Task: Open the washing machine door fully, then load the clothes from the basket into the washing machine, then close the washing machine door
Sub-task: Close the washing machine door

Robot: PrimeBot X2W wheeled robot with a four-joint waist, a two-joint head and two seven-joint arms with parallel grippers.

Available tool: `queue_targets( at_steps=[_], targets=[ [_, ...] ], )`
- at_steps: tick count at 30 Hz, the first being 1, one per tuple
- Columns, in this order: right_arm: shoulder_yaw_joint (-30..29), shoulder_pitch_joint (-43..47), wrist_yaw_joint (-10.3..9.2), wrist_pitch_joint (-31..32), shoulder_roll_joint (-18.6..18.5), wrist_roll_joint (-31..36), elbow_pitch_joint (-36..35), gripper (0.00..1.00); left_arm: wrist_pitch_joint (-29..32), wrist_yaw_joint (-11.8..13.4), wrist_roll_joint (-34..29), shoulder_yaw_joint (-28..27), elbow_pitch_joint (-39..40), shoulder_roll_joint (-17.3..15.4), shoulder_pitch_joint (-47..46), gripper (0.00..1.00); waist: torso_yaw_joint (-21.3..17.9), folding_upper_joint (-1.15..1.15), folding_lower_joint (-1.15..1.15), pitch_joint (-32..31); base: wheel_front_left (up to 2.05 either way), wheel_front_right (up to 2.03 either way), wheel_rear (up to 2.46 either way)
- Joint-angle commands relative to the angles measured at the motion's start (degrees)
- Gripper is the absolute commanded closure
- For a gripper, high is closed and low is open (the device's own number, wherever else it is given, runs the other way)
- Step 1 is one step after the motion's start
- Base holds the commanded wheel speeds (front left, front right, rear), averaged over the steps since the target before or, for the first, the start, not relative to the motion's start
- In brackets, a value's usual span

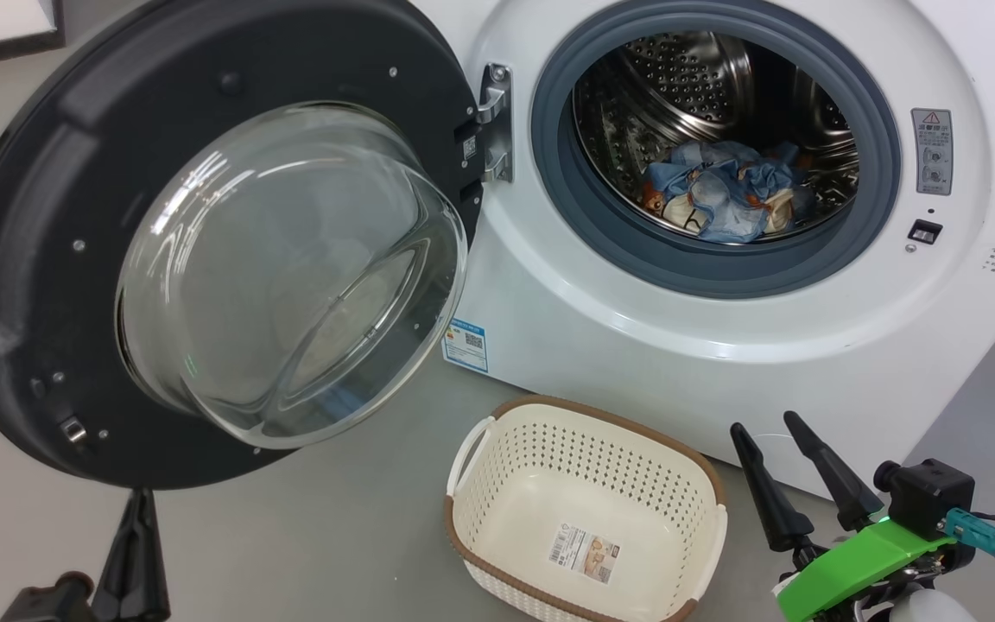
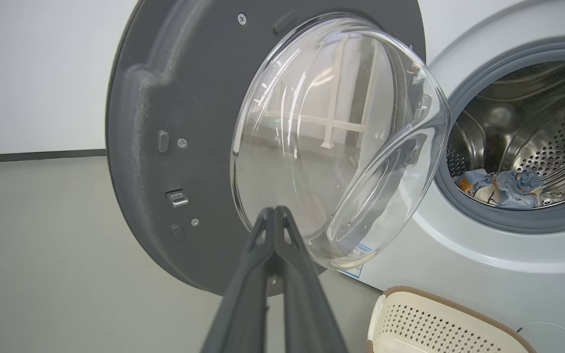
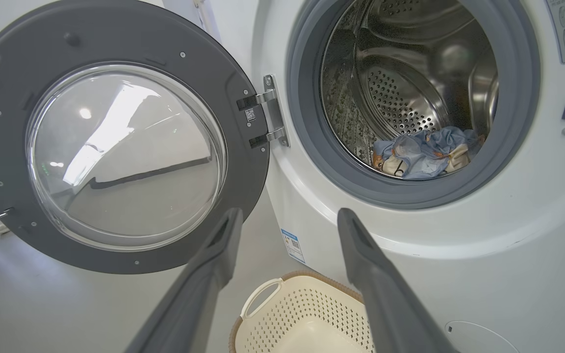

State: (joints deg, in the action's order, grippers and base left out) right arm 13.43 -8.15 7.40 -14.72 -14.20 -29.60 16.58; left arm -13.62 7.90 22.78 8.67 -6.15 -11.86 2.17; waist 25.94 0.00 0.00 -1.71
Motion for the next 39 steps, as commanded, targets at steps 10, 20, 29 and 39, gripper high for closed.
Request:
queue_targets(
  at_steps=[10, 20, 29, 39],
  targets=[
    [-0.19, 0.17, 0.09, -0.28, -0.07, -0.49, -1.36, 0.0, 1.18, -1.41, 3.43, -5.16, 6.44, -3.82, -5.72, 1.0, 0.55, 0.0, 0.0, -0.36, 0.0, 0.0, 0.0],
    [-0.39, 0.55, 0.09, -0.28, -0.36, -0.41, -1.53, 0.0, 8.91, -3.61, 11.09, -11.22, 13.98, -9.32, -15.32, 1.0, 0.76, 0.0, 0.0, -0.02, 0.0, 0.0, 0.0],
    [0.03, -0.08, 0.09, -0.28, -0.84, -0.51, -1.47, 0.0, 18.61, -5.52, 27.52, -21.7, 2.72, -14.8, -31.69, 1.0, -0.45, 0.0, 0.0, 0.9, 0.0, 0.0, 0.0],
    [0.81, -0.68, 0.09, -0.28, -1.95, -0.79, -1.17, 0.0, 30.69, -5.35, 41.56, -27.57, -17.27, -18.63, -43.62, 1.0, -2.97, 0.0, 0.0, 1.4, 0.0, 0.0, 0.0]
  ],
)
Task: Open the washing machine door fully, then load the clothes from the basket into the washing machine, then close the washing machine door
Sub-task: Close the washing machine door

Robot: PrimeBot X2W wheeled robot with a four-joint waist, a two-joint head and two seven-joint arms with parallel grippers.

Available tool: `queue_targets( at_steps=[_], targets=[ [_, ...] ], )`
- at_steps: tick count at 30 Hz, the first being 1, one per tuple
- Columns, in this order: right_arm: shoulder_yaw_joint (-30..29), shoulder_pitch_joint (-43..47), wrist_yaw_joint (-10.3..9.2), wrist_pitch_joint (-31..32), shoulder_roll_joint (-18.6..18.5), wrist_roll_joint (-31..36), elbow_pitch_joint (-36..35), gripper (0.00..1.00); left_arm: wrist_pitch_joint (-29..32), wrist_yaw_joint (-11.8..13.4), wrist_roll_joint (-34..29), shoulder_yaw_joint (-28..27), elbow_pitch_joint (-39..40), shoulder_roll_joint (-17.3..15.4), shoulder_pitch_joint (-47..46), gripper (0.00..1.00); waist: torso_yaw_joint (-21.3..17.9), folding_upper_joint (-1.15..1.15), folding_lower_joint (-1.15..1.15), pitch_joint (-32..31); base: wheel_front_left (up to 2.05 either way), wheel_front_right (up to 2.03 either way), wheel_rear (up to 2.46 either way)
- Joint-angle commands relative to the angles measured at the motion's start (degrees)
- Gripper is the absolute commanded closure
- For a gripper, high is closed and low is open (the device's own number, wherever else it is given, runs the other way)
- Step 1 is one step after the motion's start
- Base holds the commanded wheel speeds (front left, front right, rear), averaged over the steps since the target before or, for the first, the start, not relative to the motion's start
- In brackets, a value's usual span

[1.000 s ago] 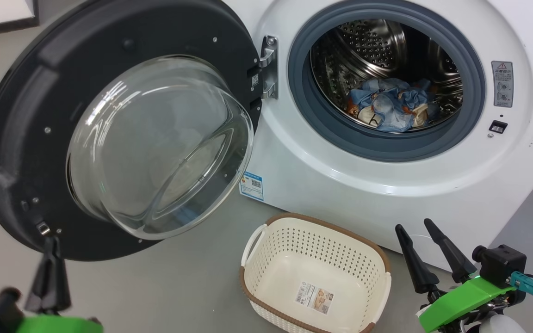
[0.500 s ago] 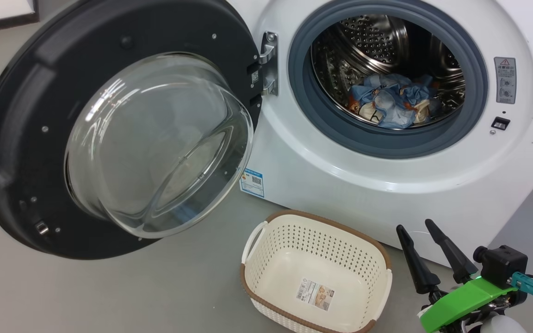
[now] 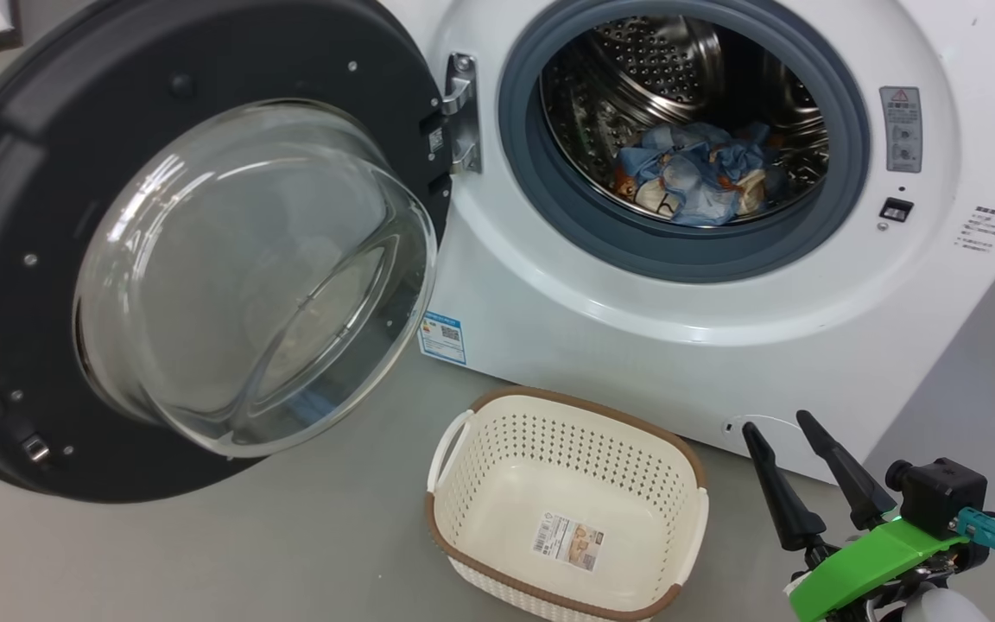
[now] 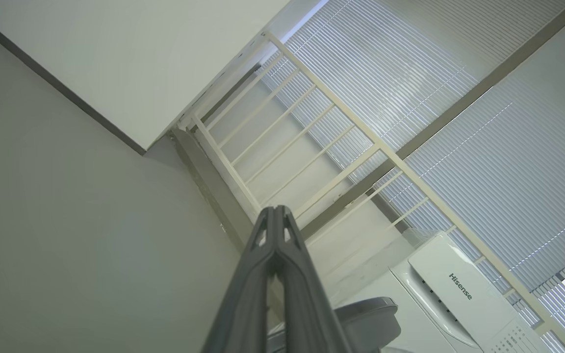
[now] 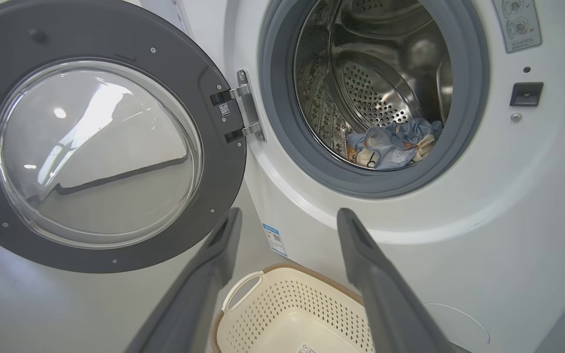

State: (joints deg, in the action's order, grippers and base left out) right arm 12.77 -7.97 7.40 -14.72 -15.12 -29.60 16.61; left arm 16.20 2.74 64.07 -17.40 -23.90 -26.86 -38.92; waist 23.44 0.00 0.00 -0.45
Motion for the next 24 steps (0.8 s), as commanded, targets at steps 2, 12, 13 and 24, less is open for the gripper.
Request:
queue_targets(
  at_steps=[2, 12, 13, 24],
  targets=[
    [1.72, -1.11, 0.09, -0.28, -1.25, -0.84, -1.11, 0.0, 3.83, 0.47, 1.31, -1.22, -3.2, -4.73, -3.98, 1.0, -1.06, 0.0, 0.0, 0.25, 0.0, 0.0, 0.0],
    [3.0, -2.15, 0.09, -0.28, -2.35, -1.08, -0.68, 0.0, 9.2, 1.73, 3.31, -1.99, -17.31, -8.84, -8.13, 1.0, -4.45, 0.0, 0.0, 1.59, 0.0, 0.0, 0.0],
    [3.03, -2.21, 0.09, -0.28, -2.45, -1.1, -0.66, 0.0, 9.68, 1.82, 3.42, -1.94, -18.33, -9.01, -8.22, 1.0, -4.69, 0.0, 0.0, 1.71, 0.0, 0.0, 0.0],
    [4.25, -3.4, 0.09, -0.28, -2.91, -1.35, -0.54, 0.0, 12.87, 1.69, 4.02, -1.29, -25.51, -9.98, -9.36, 1.0, -6.8, 0.0, 0.0, 2.48, 0.0, 0.0, 0.0]
  ],
)
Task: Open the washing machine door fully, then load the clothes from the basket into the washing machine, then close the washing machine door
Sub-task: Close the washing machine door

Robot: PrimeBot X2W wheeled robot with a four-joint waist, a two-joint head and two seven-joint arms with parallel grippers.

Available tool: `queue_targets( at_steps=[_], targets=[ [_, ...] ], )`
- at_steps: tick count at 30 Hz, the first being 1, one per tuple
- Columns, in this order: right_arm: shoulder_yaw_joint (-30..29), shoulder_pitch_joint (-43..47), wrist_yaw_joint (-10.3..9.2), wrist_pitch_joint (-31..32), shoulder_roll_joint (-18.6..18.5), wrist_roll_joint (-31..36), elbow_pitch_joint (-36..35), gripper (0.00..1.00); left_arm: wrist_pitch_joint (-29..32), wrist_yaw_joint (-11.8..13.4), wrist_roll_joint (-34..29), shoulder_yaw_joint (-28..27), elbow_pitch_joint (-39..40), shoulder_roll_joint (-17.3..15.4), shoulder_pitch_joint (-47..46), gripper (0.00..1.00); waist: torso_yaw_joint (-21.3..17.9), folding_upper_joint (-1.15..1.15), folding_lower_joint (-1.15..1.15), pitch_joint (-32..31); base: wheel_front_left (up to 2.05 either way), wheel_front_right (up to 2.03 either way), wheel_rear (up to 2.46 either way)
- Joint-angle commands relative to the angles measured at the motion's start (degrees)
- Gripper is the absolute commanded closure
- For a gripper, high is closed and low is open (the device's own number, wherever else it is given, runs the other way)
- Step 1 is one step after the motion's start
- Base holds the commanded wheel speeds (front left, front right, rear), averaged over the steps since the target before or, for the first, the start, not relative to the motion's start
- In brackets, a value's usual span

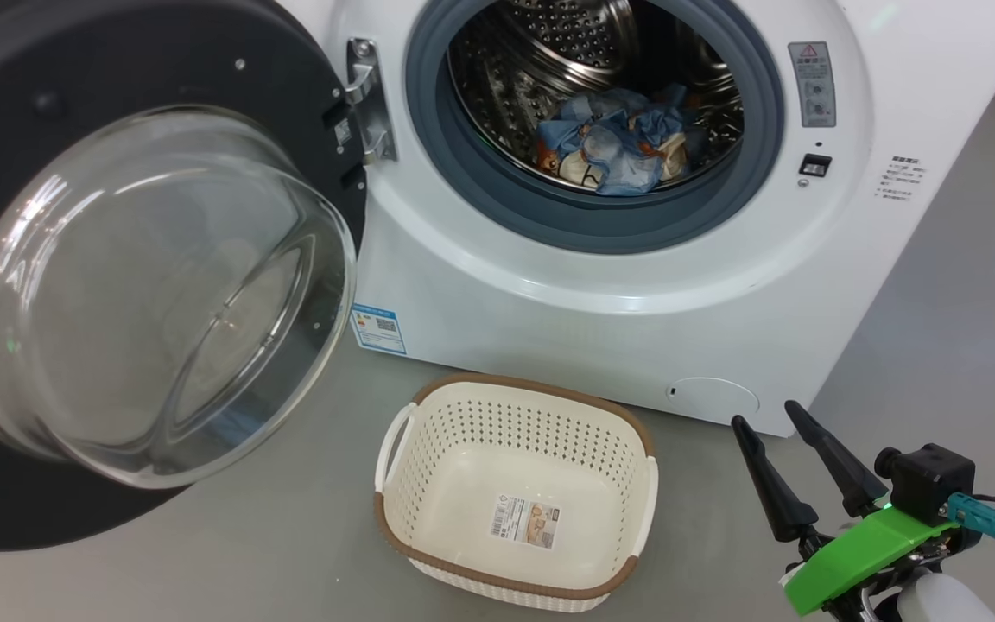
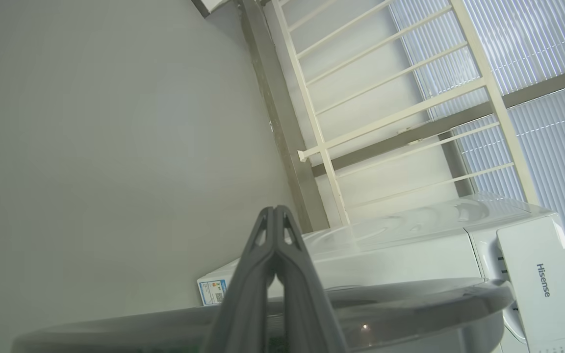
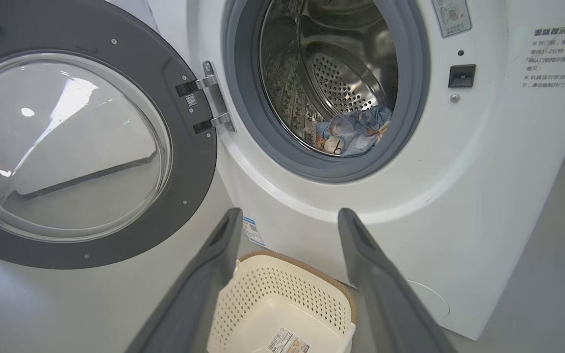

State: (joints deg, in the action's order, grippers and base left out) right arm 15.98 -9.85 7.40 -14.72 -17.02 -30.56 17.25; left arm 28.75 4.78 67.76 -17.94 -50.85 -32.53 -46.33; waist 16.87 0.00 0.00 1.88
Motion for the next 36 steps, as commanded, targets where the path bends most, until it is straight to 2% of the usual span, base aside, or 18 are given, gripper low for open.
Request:
queue_targets(
  at_steps=[1, 9, 15, 23, 31, 36],
  targets=[
    [1.2, -1.66, 0.09, -0.28, -1.05, -0.41, -1.16, 0.0, 0.62, -0.51, 0.42, -0.7, 0.95, -4.36, -2.11, 1.0, -0.4, 0.0, 0.0, 0.15, 0.0, 0.0, 0.0],
    [1.29, -1.26, 0.09, -0.28, -0.99, -0.6, -0.81, 0.0, 4.19, -2.49, 0.23, 1.36, -1.01, -4.12, -2.61, 1.0, -1.16, 0.0, 0.0, -0.24, 0.0, 0.0, 0.0],
    [0.91, -0.94, 0.09, -0.28, -0.53, -0.5, -0.93, 0.0, 11.58, -4.97, -0.47, 4.96, -0.17, -4.29, -1.4, 1.0, -0.87, 0.0, 0.0, -0.54, 0.0, 0.0, 0.0],
    [-0.14, -0.38, 0.09, -0.28, 0.37, -0.2, -0.97, 0.0, 19.64, -6.39, 1.74, 6.51, 4.41, -2.45, 0.87, 1.0, 0.43, 0.0, 0.0, -0.88, 0.0, 0.0, 0.0],
    [-0.35, -0.18, 0.09, -0.28, 1.23, -0.13, -0.91, 0.0, 28.36, -5.77, 5.84, 6.87, 13.04, 0.04, 5.24, 1.0, 0.88, 0.0, 0.0, -1.25, 0.0, 0.0, 0.0],
    [-0.79, -0.1, 0.09, -0.28, 1.36, -0.23, -0.98, 0.0, 32.32, -3.39, 8.57, 6.13, 20.49, 1.28, 8.4, 1.0, 0.93, 0.0, 0.0, -1.16, 0.0, 0.0, 0.0]
  ],
)
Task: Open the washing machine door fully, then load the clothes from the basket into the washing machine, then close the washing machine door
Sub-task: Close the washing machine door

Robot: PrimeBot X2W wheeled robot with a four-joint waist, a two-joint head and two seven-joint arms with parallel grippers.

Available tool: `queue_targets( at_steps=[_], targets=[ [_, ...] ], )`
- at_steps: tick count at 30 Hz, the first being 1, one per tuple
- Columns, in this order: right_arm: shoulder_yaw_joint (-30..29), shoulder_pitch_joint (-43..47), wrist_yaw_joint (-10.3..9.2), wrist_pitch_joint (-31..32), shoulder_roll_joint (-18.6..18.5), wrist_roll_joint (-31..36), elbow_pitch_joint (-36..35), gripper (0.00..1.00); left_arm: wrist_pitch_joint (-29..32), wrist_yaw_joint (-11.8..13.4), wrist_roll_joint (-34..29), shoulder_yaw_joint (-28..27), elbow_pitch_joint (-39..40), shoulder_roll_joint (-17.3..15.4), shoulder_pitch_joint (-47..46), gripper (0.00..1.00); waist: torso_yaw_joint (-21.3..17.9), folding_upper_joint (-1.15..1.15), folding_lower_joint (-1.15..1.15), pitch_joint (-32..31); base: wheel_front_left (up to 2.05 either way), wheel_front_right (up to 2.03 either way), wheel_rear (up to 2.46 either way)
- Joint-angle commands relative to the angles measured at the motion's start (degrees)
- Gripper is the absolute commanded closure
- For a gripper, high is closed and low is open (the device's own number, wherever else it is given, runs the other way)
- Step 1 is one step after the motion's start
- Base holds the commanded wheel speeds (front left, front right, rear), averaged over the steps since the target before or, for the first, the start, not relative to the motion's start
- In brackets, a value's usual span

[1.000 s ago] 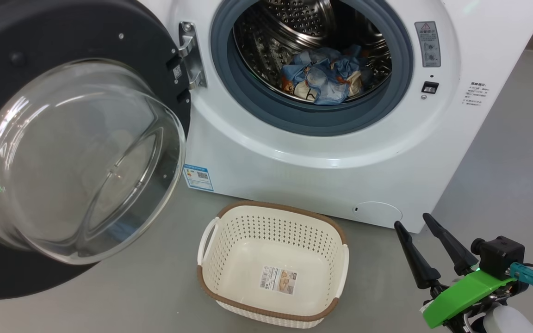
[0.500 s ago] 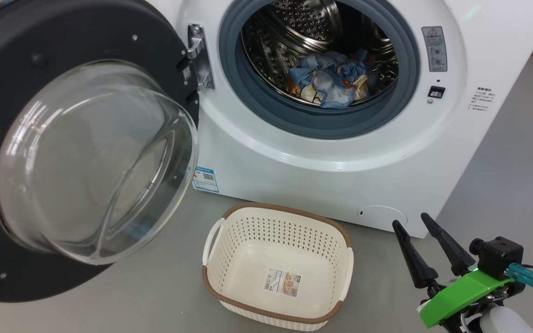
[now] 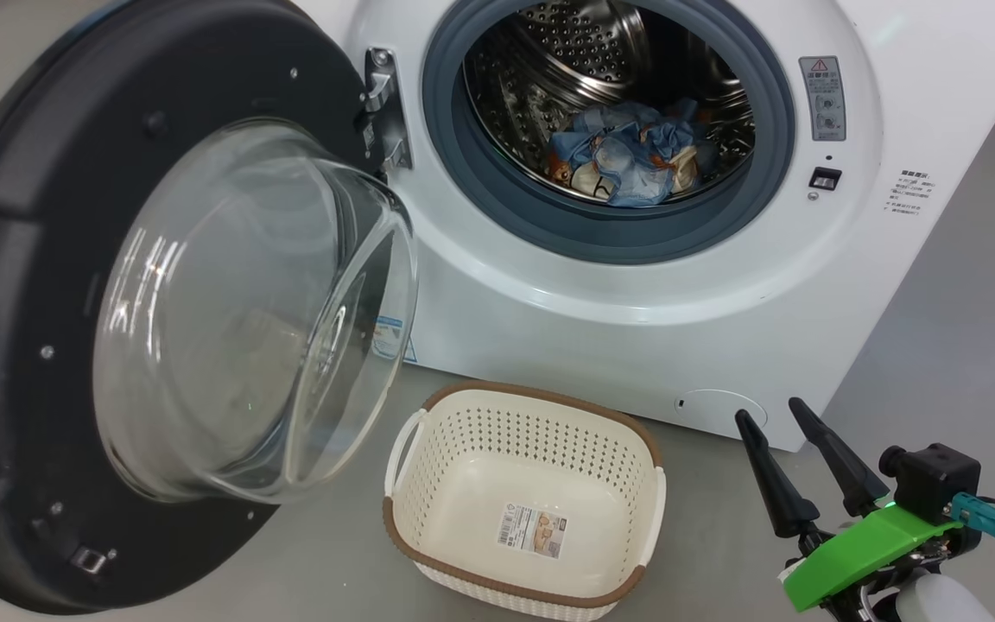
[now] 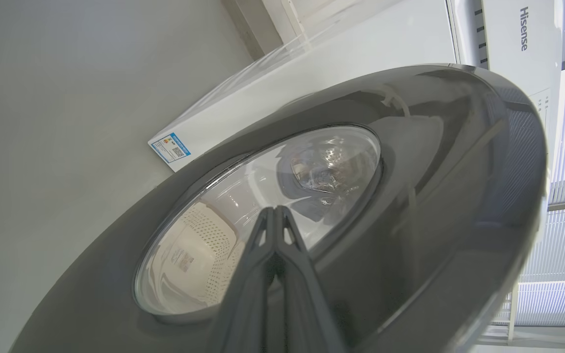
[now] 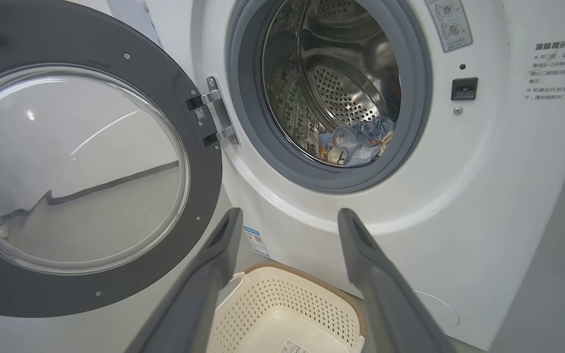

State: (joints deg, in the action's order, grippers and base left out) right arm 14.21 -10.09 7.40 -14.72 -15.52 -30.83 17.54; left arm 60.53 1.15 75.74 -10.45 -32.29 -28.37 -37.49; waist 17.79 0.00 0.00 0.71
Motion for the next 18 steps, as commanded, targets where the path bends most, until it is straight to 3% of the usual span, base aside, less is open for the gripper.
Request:
queue_targets(
  at_steps=[1, 7, 18],
  targets=[
    [0.9, 0.15, 0.09, -0.28, -0.12, 0.06, -1.27, 0.0, 1.03, 0.85, 0.84, -1.4, 3.49, -2.72, 0.26, 1.0, 0.03, 0.0, 0.0, 0.01, 0.0, 0.0, 0.0],
    [0.6, 0.22, 0.09, -0.28, 0.23, 0.19, -1.2, 0.0, 2.85, 4.13, 1.9, -1.92, 11.59, -1.95, 4.06, 1.0, 0.07, 0.0, 0.0, -0.04, 0.0, 0.0, 0.0],
    [0.19, 0.6, 0.09, -0.28, 0.56, 0.1, -0.92, 0.0, 2.4, 6.79, 2.27, -2.92, 19.71, -0.33, 8.48, 1.0, 0.5, 0.0, 0.0, -0.72, 0.0, 0.0, 0.0]
  ],
)
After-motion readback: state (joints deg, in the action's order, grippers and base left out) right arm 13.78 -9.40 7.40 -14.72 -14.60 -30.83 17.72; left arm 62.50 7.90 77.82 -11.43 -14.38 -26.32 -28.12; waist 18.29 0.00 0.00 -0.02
